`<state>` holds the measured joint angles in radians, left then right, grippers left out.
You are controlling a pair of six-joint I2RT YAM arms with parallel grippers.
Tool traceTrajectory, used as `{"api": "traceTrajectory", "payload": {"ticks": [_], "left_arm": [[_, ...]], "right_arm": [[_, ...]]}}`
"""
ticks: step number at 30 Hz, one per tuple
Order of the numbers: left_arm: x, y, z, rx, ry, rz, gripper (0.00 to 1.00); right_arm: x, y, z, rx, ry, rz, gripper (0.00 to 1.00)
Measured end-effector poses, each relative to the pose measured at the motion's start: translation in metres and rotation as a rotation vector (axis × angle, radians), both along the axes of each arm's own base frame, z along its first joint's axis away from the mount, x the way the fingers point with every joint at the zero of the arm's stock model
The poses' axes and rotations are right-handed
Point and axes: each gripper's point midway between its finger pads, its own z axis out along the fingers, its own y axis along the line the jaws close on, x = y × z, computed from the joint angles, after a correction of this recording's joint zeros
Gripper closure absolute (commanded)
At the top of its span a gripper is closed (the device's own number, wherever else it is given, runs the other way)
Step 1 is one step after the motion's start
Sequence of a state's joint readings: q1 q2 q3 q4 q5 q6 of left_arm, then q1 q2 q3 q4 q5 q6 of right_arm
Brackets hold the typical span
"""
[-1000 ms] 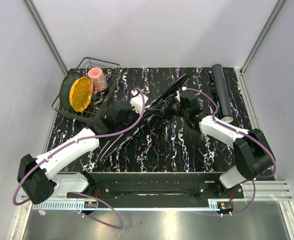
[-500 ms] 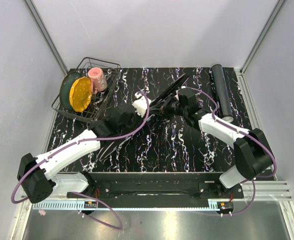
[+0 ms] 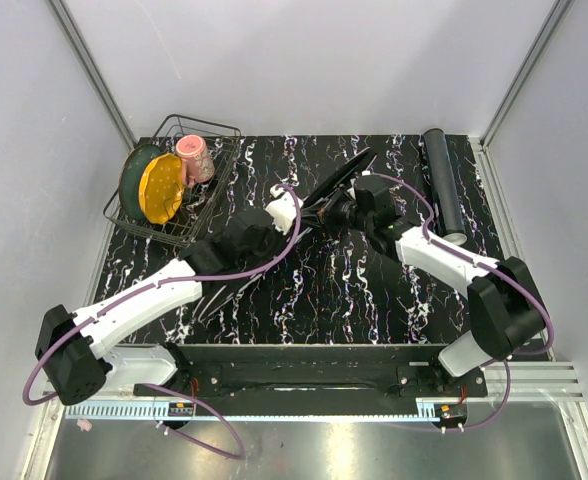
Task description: Pack up the badminton gear
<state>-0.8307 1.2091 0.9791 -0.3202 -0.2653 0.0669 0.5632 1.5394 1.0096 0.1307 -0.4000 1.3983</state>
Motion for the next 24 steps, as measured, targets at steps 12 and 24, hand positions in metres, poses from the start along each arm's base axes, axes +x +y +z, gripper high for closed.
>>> {"api": "traceTrajectory", "payload": {"ticks": [12, 24], "left_arm": [[0.004, 0.003, 0.001, -0.008, -0.007, 0.038, 1.0], [0.005, 0.004, 0.001, -0.025, -0.008, 0.06, 1.0]], "right_arm": [[0.012, 0.008, -0.002, 0.173, 0.024, -0.082, 1.0], [0.017, 0.006, -0.008, 0.411, 0.073, -0.137, 1.0]]}}
